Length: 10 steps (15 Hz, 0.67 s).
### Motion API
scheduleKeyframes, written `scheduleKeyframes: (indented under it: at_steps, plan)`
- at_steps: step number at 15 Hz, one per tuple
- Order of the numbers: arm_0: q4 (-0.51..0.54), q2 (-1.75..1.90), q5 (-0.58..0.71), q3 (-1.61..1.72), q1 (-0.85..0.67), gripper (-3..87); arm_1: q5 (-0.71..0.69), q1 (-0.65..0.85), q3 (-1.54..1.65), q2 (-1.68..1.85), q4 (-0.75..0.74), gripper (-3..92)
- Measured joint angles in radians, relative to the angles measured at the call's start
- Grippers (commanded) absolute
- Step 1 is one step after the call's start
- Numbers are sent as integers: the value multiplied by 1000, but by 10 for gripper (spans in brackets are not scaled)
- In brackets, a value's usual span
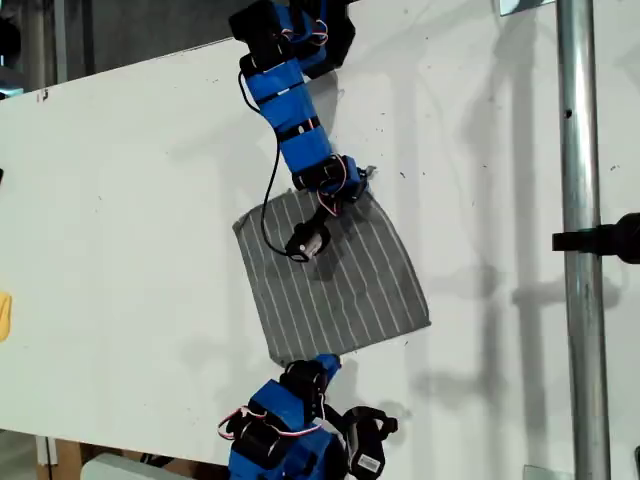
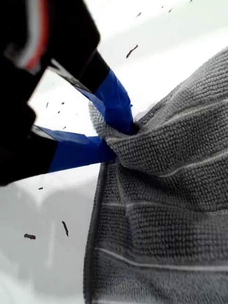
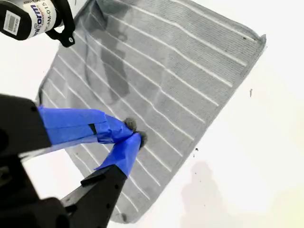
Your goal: Grasp corners of a towel and fold twice.
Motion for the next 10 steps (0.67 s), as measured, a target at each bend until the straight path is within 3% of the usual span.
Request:
scheduleKeyframes:
  at_steps: [4,6,7,10]
  plan:
    - [31,-233,15,-239,20,-15,0,3,2,0,-9,-2]
    - [34,-396,225,-440,61,264,0,3,2,0,-11,-2]
    - [31,-413,342,-459,78,289,0,3,2,-2,-11,-2]
    - [21,-420,534,-488,92,310,0,3,2,-3,-11,-2]
